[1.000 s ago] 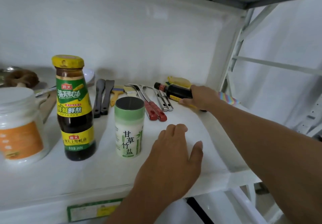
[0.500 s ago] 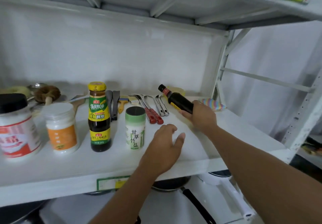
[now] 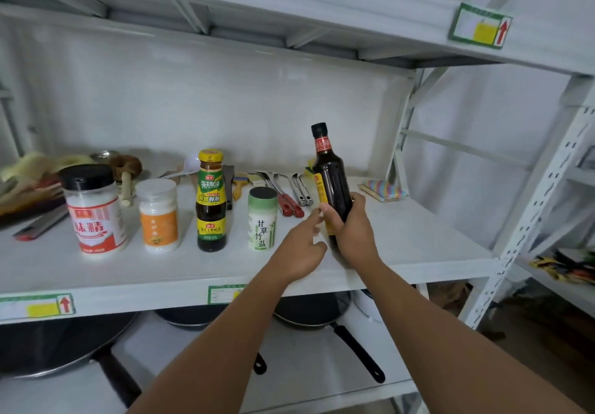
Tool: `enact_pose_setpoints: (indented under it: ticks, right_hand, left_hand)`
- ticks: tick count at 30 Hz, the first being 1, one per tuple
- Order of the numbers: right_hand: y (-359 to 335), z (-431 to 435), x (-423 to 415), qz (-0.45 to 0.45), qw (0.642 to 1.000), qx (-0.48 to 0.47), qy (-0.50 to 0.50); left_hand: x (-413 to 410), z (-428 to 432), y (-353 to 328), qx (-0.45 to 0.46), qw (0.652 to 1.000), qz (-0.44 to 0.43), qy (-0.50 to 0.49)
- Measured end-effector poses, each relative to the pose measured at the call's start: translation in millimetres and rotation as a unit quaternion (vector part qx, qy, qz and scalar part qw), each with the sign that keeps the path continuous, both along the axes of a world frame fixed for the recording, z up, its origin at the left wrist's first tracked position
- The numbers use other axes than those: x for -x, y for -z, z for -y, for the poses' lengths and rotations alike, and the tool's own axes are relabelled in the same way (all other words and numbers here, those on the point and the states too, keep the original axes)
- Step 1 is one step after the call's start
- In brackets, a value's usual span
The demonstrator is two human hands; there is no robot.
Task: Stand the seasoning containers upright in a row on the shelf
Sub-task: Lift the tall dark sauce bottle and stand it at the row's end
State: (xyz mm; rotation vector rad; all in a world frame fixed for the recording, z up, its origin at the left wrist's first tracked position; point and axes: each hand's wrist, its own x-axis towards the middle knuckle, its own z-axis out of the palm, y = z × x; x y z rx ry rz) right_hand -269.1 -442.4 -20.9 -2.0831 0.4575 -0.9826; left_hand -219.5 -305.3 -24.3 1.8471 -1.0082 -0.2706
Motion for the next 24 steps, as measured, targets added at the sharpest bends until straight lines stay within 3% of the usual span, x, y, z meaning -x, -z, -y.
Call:
enact_pose_setpoints:
  ticks: [6, 14, 24]
  right_hand:
    - [3.9, -10.4, -4.2, 0.030, 0.992, -0.113, -0.056]
    - [5.6, 5.0, 0.2, -0.051, 0.988, -0.101, -0.102]
    - [1.8, 5.5, 12.0, -0.058, 0.987, -0.119, -0.093]
  left_hand:
    - [1.7, -2.0, -1.0, 0.015, 0.999, 0.030, 0.007]
    - [0.3, -3.3, -0.1, 0.026, 0.999, 0.034, -0.006]
    - [0.6, -2.1, -2.3, 0.036, 0.999, 0.015, -0.010]
